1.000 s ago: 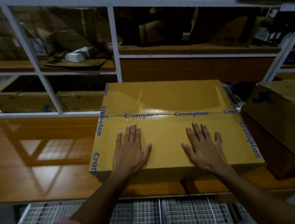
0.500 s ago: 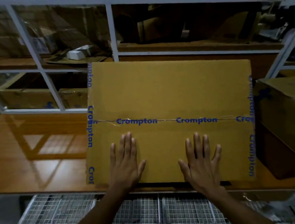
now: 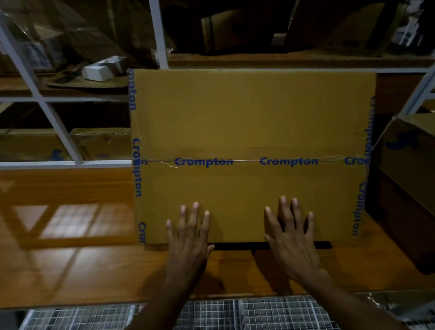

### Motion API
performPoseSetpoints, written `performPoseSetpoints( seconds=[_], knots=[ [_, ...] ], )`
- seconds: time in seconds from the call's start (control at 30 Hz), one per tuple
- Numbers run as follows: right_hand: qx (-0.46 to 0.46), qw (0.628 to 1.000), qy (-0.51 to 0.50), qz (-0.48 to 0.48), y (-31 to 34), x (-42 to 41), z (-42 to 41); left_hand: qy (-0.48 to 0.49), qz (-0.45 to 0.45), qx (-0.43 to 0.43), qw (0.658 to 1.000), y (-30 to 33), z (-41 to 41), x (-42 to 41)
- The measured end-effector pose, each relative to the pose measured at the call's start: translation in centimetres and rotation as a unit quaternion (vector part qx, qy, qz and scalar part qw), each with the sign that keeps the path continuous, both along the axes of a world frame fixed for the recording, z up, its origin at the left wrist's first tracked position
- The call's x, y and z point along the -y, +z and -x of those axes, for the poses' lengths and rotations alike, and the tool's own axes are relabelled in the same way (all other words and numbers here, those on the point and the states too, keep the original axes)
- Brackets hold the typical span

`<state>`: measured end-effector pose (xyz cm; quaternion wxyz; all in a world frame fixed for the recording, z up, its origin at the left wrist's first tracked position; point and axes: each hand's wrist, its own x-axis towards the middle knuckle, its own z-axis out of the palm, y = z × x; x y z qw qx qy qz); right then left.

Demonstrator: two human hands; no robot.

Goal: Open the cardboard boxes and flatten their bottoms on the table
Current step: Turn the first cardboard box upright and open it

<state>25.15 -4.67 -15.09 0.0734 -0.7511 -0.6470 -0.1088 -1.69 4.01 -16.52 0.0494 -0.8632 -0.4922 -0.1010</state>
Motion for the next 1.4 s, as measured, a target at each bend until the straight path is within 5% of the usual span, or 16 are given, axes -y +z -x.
performPoseSetpoints(
  seconds=[0.47, 0.73, 1.03, 1.4],
  knots=[
    [-0.029, 0.997, -0.029, 0.065, 0.5, 1.1, 1.6, 0.039, 0.098, 0.028, 0.994, 3.8, -1.5, 1.0],
    [-0.045, 0.996, -0.031, 0.072, 2.9, 0.4, 2.5, 0.036, 0.027, 0.067, 0.997, 10.1, -2.6, -1.3],
    [-0.024, 0.997, 0.036, -0.07, 15.7, -7.6, 1.5, 0.004, -0.088, 0.049, 0.995, 19.4, -4.3, -7.3],
    [0.009, 0.999, 0.02, -0.032, 26.3, -16.8, -2.0, -0.008, -0.061, -0.012, 0.998, 29.1, -8.0, -16.6]
  ],
)
